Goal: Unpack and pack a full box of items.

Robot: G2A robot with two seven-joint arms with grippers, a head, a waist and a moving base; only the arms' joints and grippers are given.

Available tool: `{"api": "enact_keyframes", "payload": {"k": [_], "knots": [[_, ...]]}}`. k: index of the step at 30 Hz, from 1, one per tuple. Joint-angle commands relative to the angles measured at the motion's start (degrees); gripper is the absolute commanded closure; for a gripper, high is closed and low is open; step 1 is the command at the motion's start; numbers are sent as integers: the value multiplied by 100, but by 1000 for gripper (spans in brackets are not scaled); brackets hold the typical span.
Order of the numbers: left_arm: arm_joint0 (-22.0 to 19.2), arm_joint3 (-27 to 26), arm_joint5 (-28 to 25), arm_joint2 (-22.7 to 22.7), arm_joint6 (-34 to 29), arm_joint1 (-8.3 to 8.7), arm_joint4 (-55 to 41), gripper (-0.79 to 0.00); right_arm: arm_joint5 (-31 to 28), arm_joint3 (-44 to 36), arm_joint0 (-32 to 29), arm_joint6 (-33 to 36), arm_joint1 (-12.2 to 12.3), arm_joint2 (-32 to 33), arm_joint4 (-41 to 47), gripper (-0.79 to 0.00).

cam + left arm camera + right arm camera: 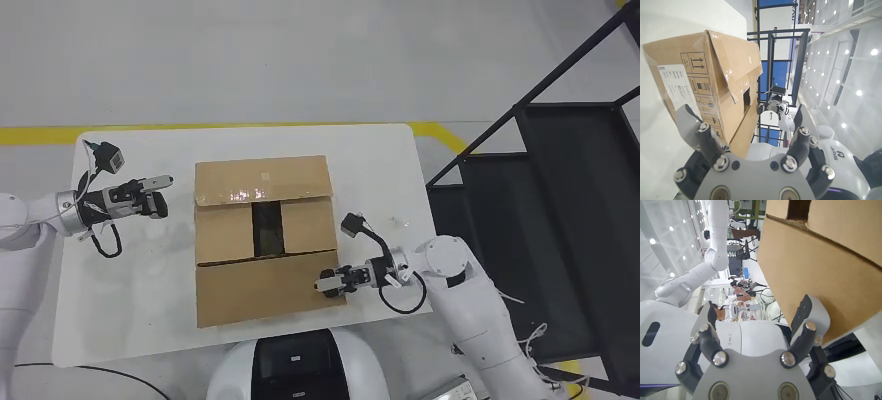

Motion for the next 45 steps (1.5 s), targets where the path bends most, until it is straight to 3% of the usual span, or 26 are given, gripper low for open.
{"api": "enact_keyframes", "payload": {"k": [1,11,14,21,26,36,45], "knots": [[0,0,0,0,0,0,0,-785,3,69,11,-207,-1,-130,-228,-785],[0,0,0,0,0,0,0,-785,158,282,60,-1038,24,-520,-974,-785],[121,-231,-46,-3,-21,3,-81,-785,220,266,52,-1060,42,-592,-1038,-785],[364,-641,-330,-239,-612,40,-782,-785,421,-180,-127,-402,118,-590,-293,-785],[382,-876,-161,-38,-594,22,-618,-785,449,-468,-235,-87,191,-439,163,-785],[-253,-235,-1,905,22,-217,-115,-785,273,-694,-428,34,311,-75,966,-785],[-666,273,-484,1018,-190,-364,-891,-785,200,-752,-585,20,410,114,1175,-785]]}}
